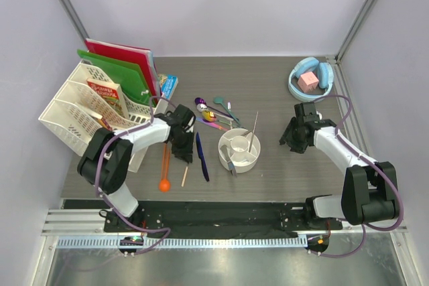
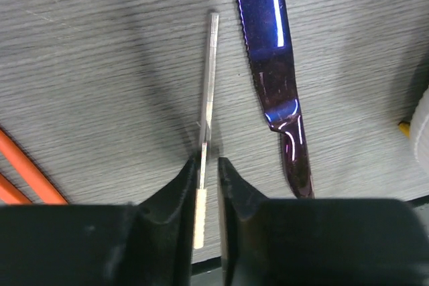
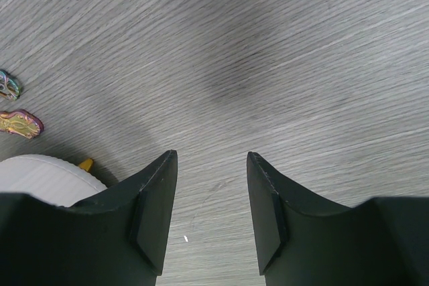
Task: Sort the eating utensils into containers
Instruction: Pick up the chopstick from the center of the board, then place the chopstick in the storage box, then pick up the spoon from the center of the board, then place the spoon in the storage box.
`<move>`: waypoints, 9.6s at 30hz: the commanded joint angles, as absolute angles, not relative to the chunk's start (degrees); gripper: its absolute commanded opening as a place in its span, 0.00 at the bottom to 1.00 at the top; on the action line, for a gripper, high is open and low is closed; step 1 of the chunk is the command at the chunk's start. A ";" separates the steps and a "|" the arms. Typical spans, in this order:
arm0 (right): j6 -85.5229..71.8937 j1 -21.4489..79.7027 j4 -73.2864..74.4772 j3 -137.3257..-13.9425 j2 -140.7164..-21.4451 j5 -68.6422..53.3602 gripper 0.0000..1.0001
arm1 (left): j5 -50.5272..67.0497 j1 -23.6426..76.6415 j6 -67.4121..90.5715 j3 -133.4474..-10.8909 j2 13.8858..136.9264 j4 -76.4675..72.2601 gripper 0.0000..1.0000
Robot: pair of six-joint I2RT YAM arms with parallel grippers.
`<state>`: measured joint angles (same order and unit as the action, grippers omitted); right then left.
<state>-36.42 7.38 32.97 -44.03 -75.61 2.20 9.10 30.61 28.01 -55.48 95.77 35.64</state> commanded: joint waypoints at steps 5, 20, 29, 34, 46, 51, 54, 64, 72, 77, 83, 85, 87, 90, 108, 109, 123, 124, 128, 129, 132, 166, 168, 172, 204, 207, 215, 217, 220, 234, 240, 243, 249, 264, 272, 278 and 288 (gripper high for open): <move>-37.35 7.21 31.64 -44.56 -74.00 2.28 0.52 | 8.26 31.29 27.07 -56.95 98.79 38.85 0.00; -36.91 7.21 30.85 -45.18 -74.71 1.67 0.51 | 4.05 31.11 23.92 -64.24 84.04 39.55 0.00; -36.91 7.21 30.85 -45.35 -74.36 1.67 0.51 | 12.20 31.29 24.43 -73.20 79.10 34.28 0.00; -37.09 7.21 30.76 -45.26 -74.62 1.41 0.52 | 17.57 35.13 25.22 -79.26 83.47 29.64 0.00; -36.91 7.12 32.08 -45.35 -72.95 1.85 0.52 | 18.98 45.96 27.42 -89.03 98.87 17.32 0.00; -37.00 7.21 32.78 -45.26 -72.42 2.11 0.52 | 19.16 47.02 27.16 -89.38 102.30 14.77 0.00; -37.09 7.29 32.96 -45.18 -72.42 1.93 0.52 | 19.34 47.28 27.16 -91.23 104.15 14.68 0.00; -36.91 7.21 32.78 -45.53 -73.39 2.11 0.52 | 19.51 47.72 27.07 -95.36 106.78 15.38 0.00; -36.65 7.21 32.87 -45.61 -74.00 2.11 0.52 | 20.48 48.52 27.77 -91.24 108.99 11.53 0.00; -35.60 7.21 34.10 -46.40 -74.88 2.20 0.52 | 20.30 48.60 28.83 -87.54 110.03 7.65 0.00; -34.89 7.12 35.42 -46.14 -74.09 2.81 0.52 | 19.16 48.69 28.21 -84.91 109.51 5.45 0.00; -34.89 7.21 35.59 -45.70 -74.00 2.73 0.52 | 18.46 48.69 27.78 -84.03 108.99 5.45 0.00; -34.72 7.21 35.51 -45.44 -74.09 2.64 0.52 | 18.02 48.78 27.42 -82.89 108.55 5.19 0.00; -34.63 7.21 35.33 -45.70 -74.62 2.29 0.52 | 17.49 48.78 27.07 -81.83 108.02 5.45 0.06; -36.38 7.21 33.84 -44.47 -73.39 1.76 0.52 | 15.73 49.22 24.61 -79.18 102.22 7.29 0.32; -36.47 7.21 33.84 -44.39 -73.13 1.84 0.52 | 15.73 49.22 24.44 -79.36 102.04 7.47 0.36; -37.88 7.21 32.79 -44.56 -72.86 1.93 0.52 | -4.54 41.32 23.12 -89.04 89.48 36.95 0.45; -37.88 7.21 32.78 -44.56 -73.04 1.85 0.52 | -6.05 40.44 23.29 -87.55 86.51 38.65 0.47; -37.53 7.21 32.52 -44.47 -72.77 1.67 0.52 | -11.59 34.90 26.79 -71.42 76.77 42.01 0.54; -37.36 7.21 32.52 -44.56 -72.69 1.41 0.52 | -13.08 33.76 27.50 -68.84 74.99 42.10 0.54; -37.18 7.21 32.26 -44.65 -72.51 1.23 0.52 | -14.41 33.49 30.67 -61.10 70.84 43.32 0.53; -36.30 7.21 30.94 -45.09 -74.18 -1.49 0.52 | -8.79 26.46 36.12 -48.43 85.52 43.95 0.47; -36.30 7.21 30.94 -45.17 -74.35 -1.49 0.52 | -8.00 26.54 35.42 -48.08 83.77 43.77 0.48; -36.30 7.12 30.50 -45.09 -74.44 -1.58 0.52 | -7.56 26.19 34.81 -48.43 83.76 44.56 0.50; -37.09 7.12 29.79 -44.47 -75.06 -2.02 0.52 | -6.68 16.79 28.57 -50.45 87.09 44.03 0.47; -37.35 7.21 29.53 -45.08 -75.67 -2.29 0.52 | -2.65 16.79 27.34 -50.98 90.43 44.30 0.47; -37.88 7.21 29.71 -45.70 -75.94 -2.20 0.52 | 4.91 17.14 26.81 -50.54 93.78 44.21 0.37; -37.97 7.21 29.79 -45.44 -75.76 -2.11 0.52 | 5.80 17.23 27.25 -50.54 94.83 44.30 0.35; -38.14 7.21 29.79 -45.18 -75.67 -2.11 0.52 | 7.38 17.23 27.16 -50.62 97.03 44.38 0.27; -38.76 7.21 29.44 -47.37 -76.81 -1.41 0.52 | 10.19 17.75 24.87 -56.59 95.10 46.05 0.00; -39.11 7.21 28.83 -48.08 -77.69 -1.76 0.52 | 13.44 17.75 24.70 -61.78 91.41 47.55 0.00; -39.11 7.21 28.74 -48.34 -77.87 -1.76 0.52 | 16.16 17.84 24.44 -62.58 89.75 46.76 0.00; -39.02 7.21 28.92 -48.87 -77.96 -2.11 0.52 | 19.51 18.98 22.07 -61.27 86.05 45.62 0.00; -38.67 7.21 29.00 -50.45 -79.28 -3.08 0.52 | 26.63 21.97 36.46 -79.96 85.16 30.07 0.00; -37.62 7.21 29.97 -51.42 -78.40 -2.72 0.52 | 19.61 33.82 41.31 -85.86 93.07 16.18 0.00; -37.53 7.21 30.50 -51.85 -79.10 -3.51 0.52 | 16.09 37.00 38.06 -88.77 98.52 10.82 0.00; -36.91 7.21 30.85 -52.03 -79.89 -3.69 0.52 | 12.13 44.72 34.19 -94.04 106.70 10.19 0.00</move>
